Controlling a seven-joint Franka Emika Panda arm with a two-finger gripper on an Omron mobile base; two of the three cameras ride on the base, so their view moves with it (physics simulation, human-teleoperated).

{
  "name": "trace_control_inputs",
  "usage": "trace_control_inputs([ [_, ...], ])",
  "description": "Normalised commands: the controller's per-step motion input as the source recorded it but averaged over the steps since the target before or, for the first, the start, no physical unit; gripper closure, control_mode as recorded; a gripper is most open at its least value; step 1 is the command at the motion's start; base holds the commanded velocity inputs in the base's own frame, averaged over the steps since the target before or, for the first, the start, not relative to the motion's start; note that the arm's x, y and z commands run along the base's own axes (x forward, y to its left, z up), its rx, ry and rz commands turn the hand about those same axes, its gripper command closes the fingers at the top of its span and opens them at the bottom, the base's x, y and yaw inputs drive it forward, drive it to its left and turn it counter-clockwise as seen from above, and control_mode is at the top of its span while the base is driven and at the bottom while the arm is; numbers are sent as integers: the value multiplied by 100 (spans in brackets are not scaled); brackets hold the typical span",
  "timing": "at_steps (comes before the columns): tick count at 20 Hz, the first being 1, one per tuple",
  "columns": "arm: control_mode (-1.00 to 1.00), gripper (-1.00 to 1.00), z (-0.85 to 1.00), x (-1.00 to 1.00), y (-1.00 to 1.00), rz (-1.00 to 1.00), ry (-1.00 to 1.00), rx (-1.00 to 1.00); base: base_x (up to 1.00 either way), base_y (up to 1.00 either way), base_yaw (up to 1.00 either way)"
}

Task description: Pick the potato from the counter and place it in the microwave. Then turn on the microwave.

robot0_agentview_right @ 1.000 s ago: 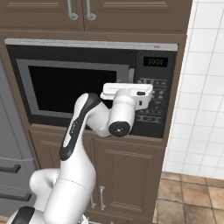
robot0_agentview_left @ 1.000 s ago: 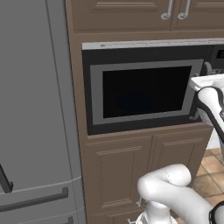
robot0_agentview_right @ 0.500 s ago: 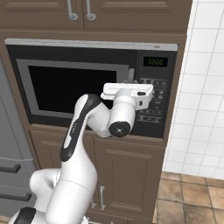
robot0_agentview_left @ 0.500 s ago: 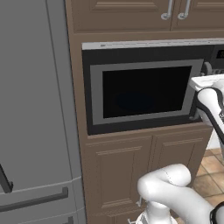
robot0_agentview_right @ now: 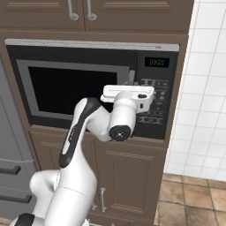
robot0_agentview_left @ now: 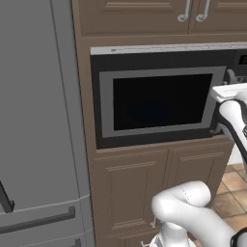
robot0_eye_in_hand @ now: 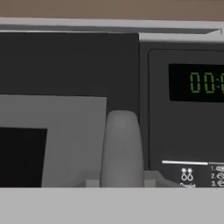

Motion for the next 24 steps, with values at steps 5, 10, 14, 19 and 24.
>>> trace_control_inputs([
  [5, -100, 100, 0, -23, 0, 2, 0, 0, 0, 0, 0],
  [10, -100, 100, 0, -37, 0, 2, 0, 0, 0, 0, 0],
  [14, -100, 100, 0, -39, 0, 5, 1, 0, 0, 0, 0],
  [19, -100, 100, 0, -23, 0, 5, 3, 0, 0, 0, 0],
  [24, -100, 100, 0, -27, 0, 7, 2, 0, 0, 0, 0],
])
